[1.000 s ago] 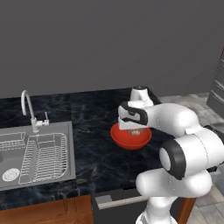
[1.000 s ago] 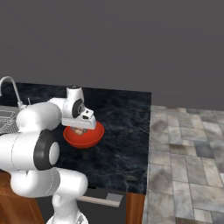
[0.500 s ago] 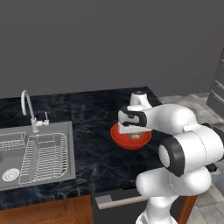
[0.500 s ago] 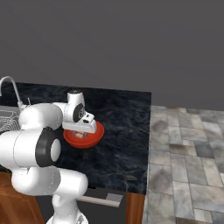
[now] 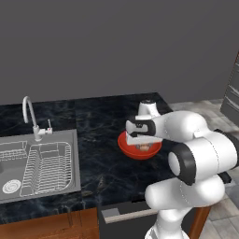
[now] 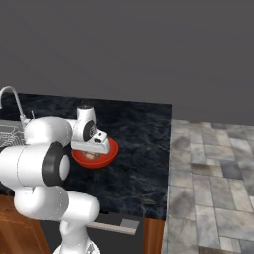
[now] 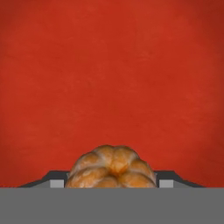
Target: Pick the tangerines from the cabinet and place them in one bowl. Pick the lemon wedge from the sink and place it in the other bowl.
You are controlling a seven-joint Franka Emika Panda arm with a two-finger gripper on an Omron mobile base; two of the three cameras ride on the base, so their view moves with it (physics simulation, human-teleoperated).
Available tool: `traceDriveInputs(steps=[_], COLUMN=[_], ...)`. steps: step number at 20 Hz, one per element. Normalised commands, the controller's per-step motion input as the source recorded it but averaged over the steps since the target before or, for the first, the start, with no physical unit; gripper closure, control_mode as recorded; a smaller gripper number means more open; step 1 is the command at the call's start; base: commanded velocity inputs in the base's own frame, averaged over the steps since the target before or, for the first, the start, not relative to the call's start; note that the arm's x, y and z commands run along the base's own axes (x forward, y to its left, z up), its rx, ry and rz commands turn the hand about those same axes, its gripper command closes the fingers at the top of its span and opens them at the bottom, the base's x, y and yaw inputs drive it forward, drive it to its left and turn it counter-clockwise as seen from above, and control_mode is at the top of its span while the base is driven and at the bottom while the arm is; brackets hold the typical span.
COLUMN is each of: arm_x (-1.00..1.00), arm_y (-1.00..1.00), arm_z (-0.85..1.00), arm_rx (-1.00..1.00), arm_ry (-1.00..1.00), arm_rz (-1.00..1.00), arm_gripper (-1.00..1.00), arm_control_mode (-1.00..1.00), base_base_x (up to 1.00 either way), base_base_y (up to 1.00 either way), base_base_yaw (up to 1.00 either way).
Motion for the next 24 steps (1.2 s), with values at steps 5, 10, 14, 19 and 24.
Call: traceDriveInputs(steps=[5, 10, 14, 19, 24], arm_x=[0.0, 0.04, 0.11, 0.07, 0.02], arm_y=[0.0, 0.0, 0.0, 0.0, -0.02], arm_z=[-0.12, -0.06, 0.0, 0.01, 0.41], arm_rx=[0.0, 0.0, 0.0, 0.0, 0.0], arm_ry=[0.02, 0.04, 0.05, 0.01, -0.03], arm_rz=[0.0, 0.0, 0.0, 0.0, 0.0], arm_gripper=[1.0, -1.0, -1.0, -1.0, -1.0], arm_control_mode=[-1.0, -1.0, -1.0, -1.0, -1.0], base_base_x=[0.0, 0.0, 0.0, 0.0, 0.0], base_base_y=[0.0, 0.0, 0.0, 0.0, 0.0], base_base_yaw=[0.0, 0.0, 0.0, 0.0, 0.0])
